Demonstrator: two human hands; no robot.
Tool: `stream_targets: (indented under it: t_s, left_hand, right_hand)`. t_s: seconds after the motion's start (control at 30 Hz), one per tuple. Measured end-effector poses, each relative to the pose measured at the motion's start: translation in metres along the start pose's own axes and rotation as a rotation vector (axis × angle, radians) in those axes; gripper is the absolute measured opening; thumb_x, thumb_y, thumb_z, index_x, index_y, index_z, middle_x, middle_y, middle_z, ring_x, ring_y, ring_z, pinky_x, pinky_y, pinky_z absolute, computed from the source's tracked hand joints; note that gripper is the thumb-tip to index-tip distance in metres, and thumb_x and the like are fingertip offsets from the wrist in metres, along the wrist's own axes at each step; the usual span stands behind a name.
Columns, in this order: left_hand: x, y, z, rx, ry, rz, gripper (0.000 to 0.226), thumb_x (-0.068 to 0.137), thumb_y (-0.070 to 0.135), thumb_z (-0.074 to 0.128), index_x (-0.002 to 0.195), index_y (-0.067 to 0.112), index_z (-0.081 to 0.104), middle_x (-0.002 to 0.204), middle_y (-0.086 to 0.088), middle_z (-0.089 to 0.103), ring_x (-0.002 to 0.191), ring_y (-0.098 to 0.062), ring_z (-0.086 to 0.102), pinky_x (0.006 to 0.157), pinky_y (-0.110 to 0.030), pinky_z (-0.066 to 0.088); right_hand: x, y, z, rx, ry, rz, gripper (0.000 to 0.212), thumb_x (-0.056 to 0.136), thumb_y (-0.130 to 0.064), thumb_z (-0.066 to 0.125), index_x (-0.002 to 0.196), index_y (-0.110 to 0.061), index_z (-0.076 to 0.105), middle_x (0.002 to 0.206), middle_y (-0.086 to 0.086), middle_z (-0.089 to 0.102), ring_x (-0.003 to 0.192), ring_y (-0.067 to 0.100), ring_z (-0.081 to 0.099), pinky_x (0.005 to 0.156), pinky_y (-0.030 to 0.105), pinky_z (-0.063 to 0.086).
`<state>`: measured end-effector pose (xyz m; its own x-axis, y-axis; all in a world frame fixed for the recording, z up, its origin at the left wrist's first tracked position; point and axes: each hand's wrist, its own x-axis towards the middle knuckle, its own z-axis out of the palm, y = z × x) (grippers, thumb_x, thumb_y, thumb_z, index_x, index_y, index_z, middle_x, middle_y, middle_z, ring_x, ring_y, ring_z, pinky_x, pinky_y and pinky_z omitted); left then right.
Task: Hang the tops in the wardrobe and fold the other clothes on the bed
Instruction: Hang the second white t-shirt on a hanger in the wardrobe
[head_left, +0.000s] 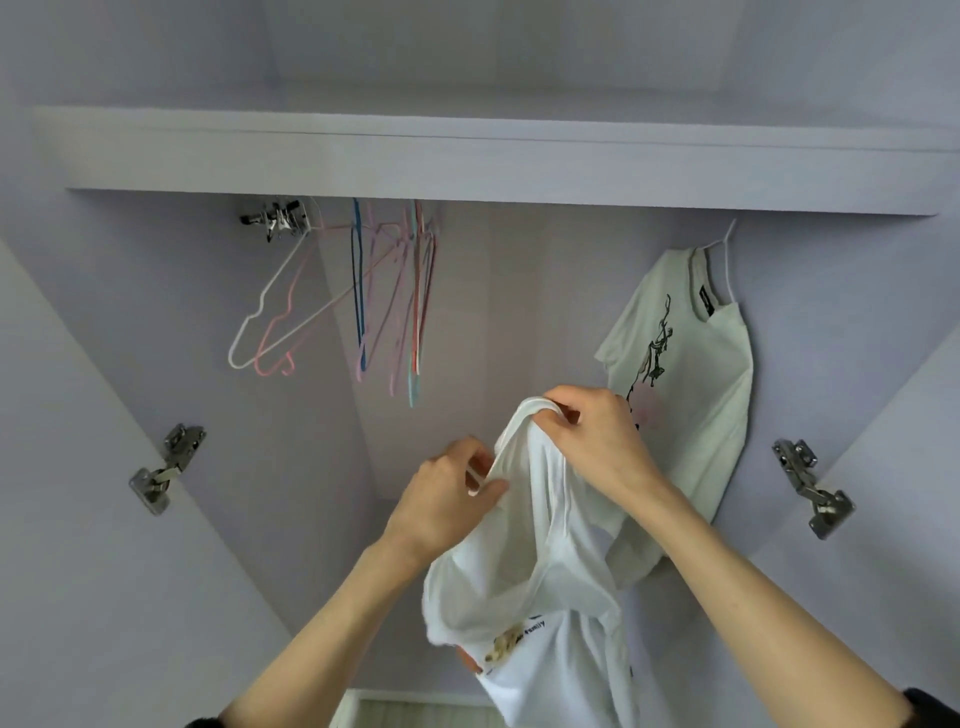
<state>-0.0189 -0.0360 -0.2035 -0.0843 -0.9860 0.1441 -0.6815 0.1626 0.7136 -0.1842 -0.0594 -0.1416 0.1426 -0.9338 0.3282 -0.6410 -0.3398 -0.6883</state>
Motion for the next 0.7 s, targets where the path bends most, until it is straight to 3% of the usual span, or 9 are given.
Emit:
stream_targets:
  t_s: [0.13, 0.23, 0.3, 0.37, 0.5, 0.6, 0.7]
  left_hand:
    - [0.011, -0.015, -0.022, 0.08, 0.049, -0.02, 0.012, 0.086, 0.017, 0.059, 0.083, 0.025, 0.051, 0.078, 0.009, 0.059, 0.072, -0.013, 0.055, 0.063, -0.018, 0.037]
    - [0.012, -0.025, -0.049, 0.069, 0.145, -0.009, 0.02, 0.082, 0.008, 0.063, 0.073, 0.024, 0.054, 0.069, 0.011, 0.059, 0.061, -0.004, 0.056, 0.055, -0.007, 0.036]
    - [0.01, -0.026, -0.064, 0.028, 0.193, -0.035, 0.025, 0.081, 0.003, 0.062, 0.068, 0.023, 0.053, 0.065, 0.009, 0.061, 0.05, -0.003, 0.058, 0.049, -0.004, 0.039]
    - [0.009, -0.028, -0.079, -0.037, 0.272, -0.084, 0.023, 0.081, -0.001, 0.058, 0.07, 0.018, 0.053, 0.062, 0.0, 0.062, 0.043, -0.006, 0.06, 0.043, -0.007, 0.042]
    - [0.006, -0.05, -0.113, 0.045, 0.475, -0.124, 0.021, 0.084, 0.004, 0.057, 0.072, 0.02, 0.05, 0.068, -0.002, 0.06, 0.056, -0.015, 0.058, 0.047, -0.011, 0.038]
    - [0.001, -0.073, -0.125, 0.244, 0.479, -0.18, 0.012, 0.085, 0.008, 0.057, 0.077, 0.018, 0.054, 0.079, -0.001, 0.056, 0.068, -0.022, 0.049, 0.052, -0.026, 0.03]
    - [-0.002, -0.089, -0.129, 0.285, 0.433, -0.177, 0.006, 0.085, 0.005, 0.057, 0.083, 0.007, 0.062, 0.085, -0.005, 0.059, 0.079, -0.025, 0.051, 0.067, -0.031, 0.035]
  right_hand:
    - [0.004, 0.01, 0.007, -0.071, 0.032, 0.017, 0.026, 0.082, -0.004, 0.052, 0.062, -0.021, 0.054, 0.054, -0.005, 0.045, 0.057, 0.019, 0.04, 0.059, 0.029, 0.031]
    - [0.005, 0.025, 0.016, -0.424, 0.055, 0.013, 0.02, 0.086, -0.009, 0.05, 0.097, -0.018, 0.064, 0.091, 0.0, 0.067, 0.082, 0.026, 0.061, 0.077, 0.031, 0.039]
    - [0.001, 0.039, 0.027, -0.634, -0.002, 0.042, 0.027, 0.088, -0.01, 0.048, 0.109, -0.022, 0.06, 0.109, -0.002, 0.063, 0.098, 0.024, 0.06, 0.086, 0.032, 0.039]
    - [-0.007, 0.049, 0.04, -0.694, -0.07, 0.133, 0.029, 0.086, -0.007, 0.047, 0.11, -0.02, 0.058, 0.112, 0.0, 0.061, 0.103, 0.024, 0.059, 0.085, 0.031, 0.041]
    - [-0.014, 0.061, 0.044, -0.6, -0.125, 0.239, 0.03, 0.082, -0.004, 0.048, 0.103, -0.02, 0.063, 0.111, 0.001, 0.065, 0.101, 0.027, 0.061, 0.081, 0.031, 0.043]
    - [0.0, 0.052, 0.038, -0.345, -0.159, 0.237, 0.037, 0.08, -0.002, 0.047, 0.096, -0.025, 0.071, 0.108, -0.002, 0.068, 0.102, 0.024, 0.061, 0.083, 0.032, 0.048]
    - [0.015, 0.036, 0.034, -0.193, -0.064, 0.2, 0.038, 0.076, 0.001, 0.049, 0.088, -0.024, 0.074, 0.1, -0.003, 0.07, 0.096, 0.02, 0.061, 0.082, 0.031, 0.048]
